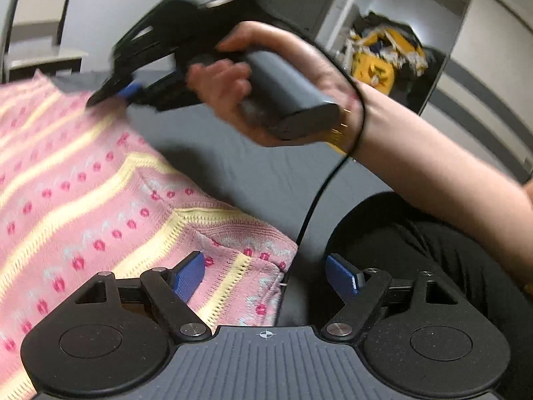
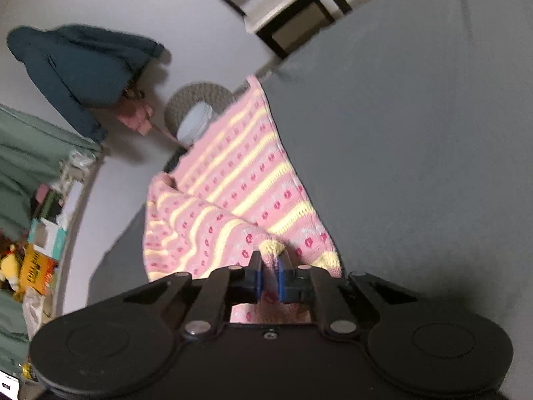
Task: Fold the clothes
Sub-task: 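Open both grippers to release the folded cardigan edge, then lift both grippers away from the folded cardigan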
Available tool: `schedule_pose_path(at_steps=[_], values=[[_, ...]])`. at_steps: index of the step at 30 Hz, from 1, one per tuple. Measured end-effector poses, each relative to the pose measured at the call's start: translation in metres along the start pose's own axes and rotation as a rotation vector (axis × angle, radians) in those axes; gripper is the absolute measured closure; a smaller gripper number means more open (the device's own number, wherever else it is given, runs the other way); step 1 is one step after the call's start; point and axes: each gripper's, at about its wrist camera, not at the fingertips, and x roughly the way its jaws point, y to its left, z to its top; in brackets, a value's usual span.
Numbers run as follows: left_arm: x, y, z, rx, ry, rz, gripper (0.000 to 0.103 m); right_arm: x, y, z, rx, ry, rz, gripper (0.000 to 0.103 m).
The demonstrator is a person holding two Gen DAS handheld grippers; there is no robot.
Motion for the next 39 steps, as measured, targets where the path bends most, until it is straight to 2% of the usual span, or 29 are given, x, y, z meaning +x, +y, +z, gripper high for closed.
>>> schedule_pose_path(at_steps=[2, 7, 8, 9, 12, 13, 14, 15, 18, 22, 24, 25, 27, 31, 34, 37, 39], values=[[0.0, 0.002, -0.004, -0.019, 0.004, -0.023, 0.023, 0.002, -0.003, 0.001, -0.014, -0.006, -0.025, 0.094], [-0.004, 0.008, -0.012, -0.076, -0.031, -0.016, 0.023, 0.017, -0.008, 0.001, 0.014, 0.039, -0.057, 0.09], [-0.012, 0.011, -0.012, -0.106, -0.071, -0.003, 0.023, 0.02, -0.009, 0.001, 0.02, 0.048, -0.062, 0.083], [-0.019, 0.014, -0.013, -0.136, -0.111, 0.011, 0.023, 0.017, -0.007, 0.001, 0.013, 0.034, -0.062, 0.07], [-0.03, 0.046, -0.011, -0.205, -0.197, 0.103, 0.023, 0.005, -0.002, 0.002, -0.015, -0.027, -0.054, 0.056], [-0.033, 0.057, -0.01, -0.228, -0.226, 0.134, 0.016, 0.001, -0.001, 0.002, -0.022, -0.051, -0.049, 0.052], [-0.037, 0.068, -0.009, -0.251, -0.254, 0.165, 0.009, -0.001, 0.001, 0.002, -0.034, -0.071, -0.037, 0.043], [-0.04, 0.079, -0.008, -0.274, -0.283, 0.196, 0.008, -0.003, 0.004, 0.002, -0.047, -0.09, -0.025, 0.035], [-0.051, 0.111, -0.006, -0.342, -0.368, 0.289, 0.008, -0.008, 0.012, 0.001, -0.087, -0.148, 0.013, 0.033], [-0.065, 0.155, -0.003, -0.433, -0.481, 0.414, 0.008, -0.003, 0.028, -0.008, -0.205, -0.211, 0.073, 0.03], [-0.072, 0.177, -0.001, -0.478, -0.538, 0.476, 0.008, -0.002, 0.031, -0.013, -0.251, -0.247, 0.124, 0.017], [-0.075, 0.188, -0.001, -0.501, -0.566, 0.508, 0.008, -0.002, 0.03, -0.013, -0.243, -0.26, 0.135, 0.014], [-0.072, 0.194, -0.003, -0.486, -0.537, 0.554, 0.008, -0.003, 0.029, -0.012, -0.209, -0.275, 0.153, 0.0], [-0.063, 0.199, -0.006, -0.463, -0.45, 0.676, 0.008, -0.001, 0.024, -0.009, -0.135, -0.278, 0.177, 0.0], [-0.069, 0.2, -0.007, -0.45, -0.447, 0.694, 0.008, 0.001, 0.022, -0.009, -0.112, -0.278, 0.17, 0.0], [-0.068, 0.194, -0.001, -0.347, -0.332, 0.723, 0.008, 0.007, 0.022, -0.009, -0.099, -0.25, 0.181, 0.0], [-0.066, 0.192, 0.004, -0.262, -0.252, 0.715, 0.008, 0.011, 0.022, -0.012, -0.098, -0.254, 0.172, 0.0]])
